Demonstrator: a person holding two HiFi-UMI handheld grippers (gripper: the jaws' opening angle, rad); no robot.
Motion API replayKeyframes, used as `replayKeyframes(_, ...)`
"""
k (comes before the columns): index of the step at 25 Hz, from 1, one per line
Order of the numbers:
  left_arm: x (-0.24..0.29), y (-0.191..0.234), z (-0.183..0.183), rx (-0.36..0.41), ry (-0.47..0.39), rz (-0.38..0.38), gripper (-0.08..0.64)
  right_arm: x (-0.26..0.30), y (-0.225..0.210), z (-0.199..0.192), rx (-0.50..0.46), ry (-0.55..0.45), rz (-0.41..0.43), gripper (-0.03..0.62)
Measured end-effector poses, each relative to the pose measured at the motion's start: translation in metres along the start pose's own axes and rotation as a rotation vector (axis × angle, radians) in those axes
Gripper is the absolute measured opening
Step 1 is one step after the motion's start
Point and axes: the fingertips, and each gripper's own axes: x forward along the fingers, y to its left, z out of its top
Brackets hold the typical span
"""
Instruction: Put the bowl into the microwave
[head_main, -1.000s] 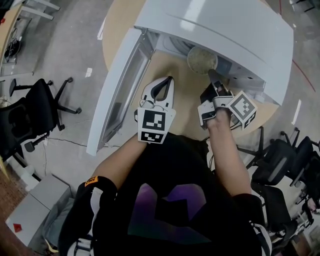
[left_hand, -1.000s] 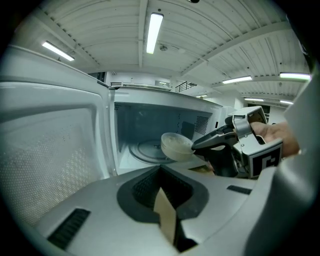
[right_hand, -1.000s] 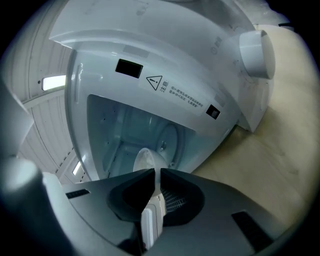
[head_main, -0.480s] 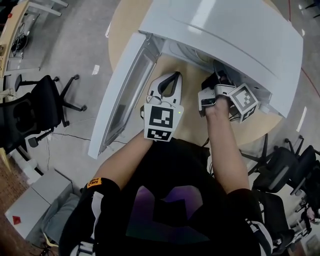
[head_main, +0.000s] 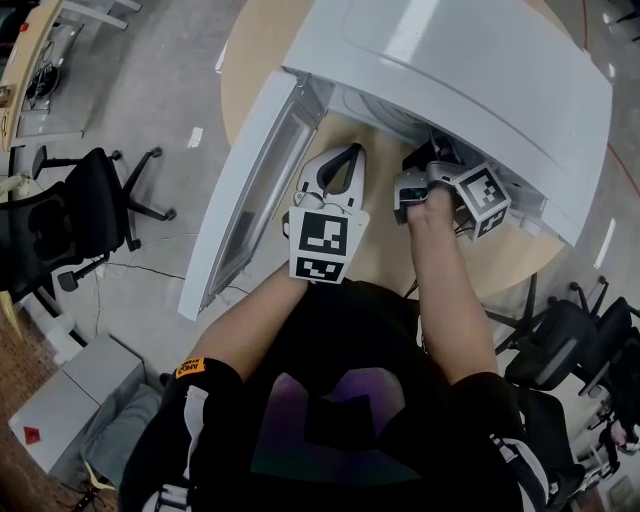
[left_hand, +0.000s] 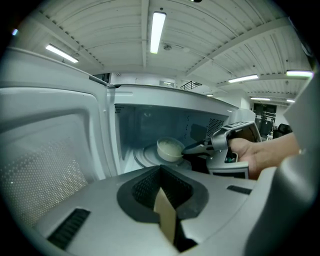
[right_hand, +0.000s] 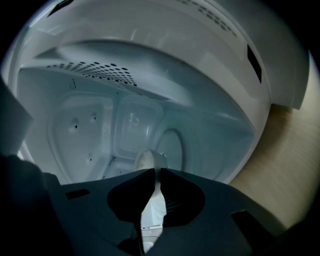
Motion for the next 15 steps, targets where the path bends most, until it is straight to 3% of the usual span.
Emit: replayKeyframes(15, -0.0042, -0.0043, 0.0033, 0.001, -0.009, -0.025, 0.046, 0.0088, 0.0066, 0.0054, -0.035, -0.059, 0.006, 0.048)
